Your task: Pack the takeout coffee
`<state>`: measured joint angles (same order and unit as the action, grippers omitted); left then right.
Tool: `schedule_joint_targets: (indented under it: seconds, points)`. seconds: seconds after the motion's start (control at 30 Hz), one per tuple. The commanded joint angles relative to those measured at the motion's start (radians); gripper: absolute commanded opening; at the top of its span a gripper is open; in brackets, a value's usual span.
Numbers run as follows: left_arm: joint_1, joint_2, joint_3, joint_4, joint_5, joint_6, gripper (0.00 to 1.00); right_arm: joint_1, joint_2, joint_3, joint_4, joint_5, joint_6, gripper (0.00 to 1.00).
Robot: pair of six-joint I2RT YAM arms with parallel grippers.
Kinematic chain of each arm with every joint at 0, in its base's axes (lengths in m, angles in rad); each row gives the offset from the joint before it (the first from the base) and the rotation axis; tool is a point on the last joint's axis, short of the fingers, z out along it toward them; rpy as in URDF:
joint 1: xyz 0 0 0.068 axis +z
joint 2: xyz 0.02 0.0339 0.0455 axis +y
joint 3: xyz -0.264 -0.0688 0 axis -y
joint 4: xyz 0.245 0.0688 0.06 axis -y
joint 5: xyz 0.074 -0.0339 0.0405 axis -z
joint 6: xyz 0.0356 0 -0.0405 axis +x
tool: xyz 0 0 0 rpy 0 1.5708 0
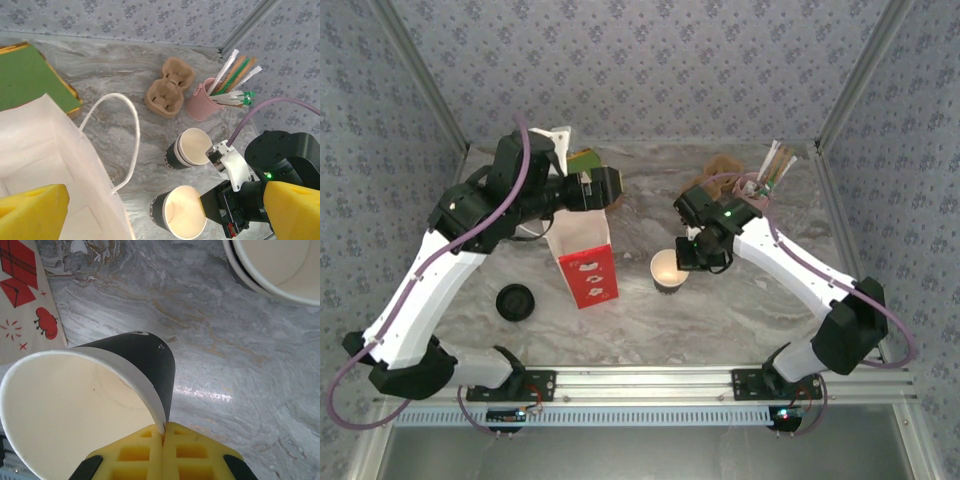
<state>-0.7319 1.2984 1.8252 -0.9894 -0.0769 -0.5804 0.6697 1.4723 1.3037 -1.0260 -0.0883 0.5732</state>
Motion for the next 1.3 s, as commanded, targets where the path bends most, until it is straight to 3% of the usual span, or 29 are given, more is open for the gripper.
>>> schedule_joint_targets:
  seconds: [0.0, 0.57, 0.7, 1.1, 1.27]
  points:
    - [0.008, -0.057, -0.029, -0.005, -0.056, -0.016, 1.0, 0.012, 0.031, -0.026, 0.062, 0.02, 0.033, 0.0]
    - [0.012, -0.1, -0.075, -0.022, -0.082, -0.036, 1.0, 0.027, 0.086, -0.089, 0.102, 0.026, 0.035, 0.0]
    - [0.011, -0.099, -0.077, -0.021, -0.084, -0.037, 1.0, 0.028, 0.086, -0.086, 0.1, 0.019, 0.034, 0.05]
    - [0.048, -0.122, -0.076, -0.091, -0.133, -0.042, 1.0, 0.02, 0.036, 0.006, 0.022, 0.029, 0.013, 0.4]
    - [0.113, -0.157, -0.093, -0.179, -0.201, -0.073, 1.0, 0.018, 0.006, 0.072, -0.011, 0.038, -0.013, 0.54]
